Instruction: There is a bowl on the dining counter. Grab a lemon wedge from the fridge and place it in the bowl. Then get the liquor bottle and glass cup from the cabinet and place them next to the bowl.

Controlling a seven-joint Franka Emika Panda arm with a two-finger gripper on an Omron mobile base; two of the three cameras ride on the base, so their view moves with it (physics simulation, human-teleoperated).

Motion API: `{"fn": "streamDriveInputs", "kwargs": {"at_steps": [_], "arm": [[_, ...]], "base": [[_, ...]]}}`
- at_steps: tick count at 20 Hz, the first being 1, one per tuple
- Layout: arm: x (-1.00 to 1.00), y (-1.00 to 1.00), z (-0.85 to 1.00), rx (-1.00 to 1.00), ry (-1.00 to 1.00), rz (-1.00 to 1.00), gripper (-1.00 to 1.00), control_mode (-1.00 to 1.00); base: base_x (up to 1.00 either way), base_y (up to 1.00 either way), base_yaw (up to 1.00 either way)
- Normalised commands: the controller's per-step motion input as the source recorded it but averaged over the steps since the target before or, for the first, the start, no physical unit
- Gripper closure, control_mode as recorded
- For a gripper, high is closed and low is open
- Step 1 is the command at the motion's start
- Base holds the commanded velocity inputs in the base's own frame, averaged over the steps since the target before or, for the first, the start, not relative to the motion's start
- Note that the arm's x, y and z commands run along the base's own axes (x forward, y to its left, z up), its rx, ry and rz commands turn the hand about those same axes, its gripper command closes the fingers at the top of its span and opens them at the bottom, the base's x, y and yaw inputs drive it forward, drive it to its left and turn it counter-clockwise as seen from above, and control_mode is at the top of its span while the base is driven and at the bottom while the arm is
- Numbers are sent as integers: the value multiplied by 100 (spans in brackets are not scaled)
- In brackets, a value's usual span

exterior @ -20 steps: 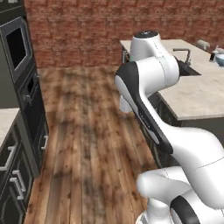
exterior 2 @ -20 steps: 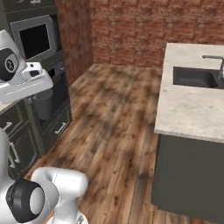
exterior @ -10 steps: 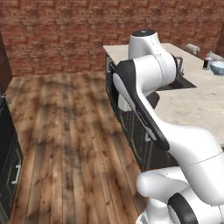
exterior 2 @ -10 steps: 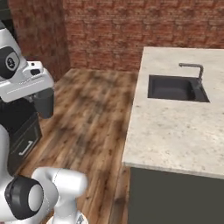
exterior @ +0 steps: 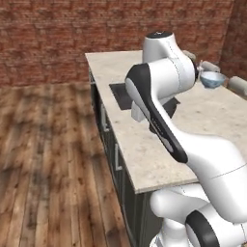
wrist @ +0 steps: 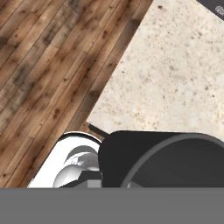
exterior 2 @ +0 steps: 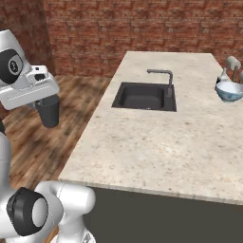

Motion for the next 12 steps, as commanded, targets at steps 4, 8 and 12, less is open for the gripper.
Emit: {"fn": "streamDriveInputs", "kwargs": {"at_steps": [4,8,12], "arm": [[0,0,0,0,0,0,100,100],[0,0,0,0,0,0,100,100],[0,0,0,0,0,0,100,100]], "base": [[0,-100,-12],[0,-100,-13],[0,-100,-9]]}}
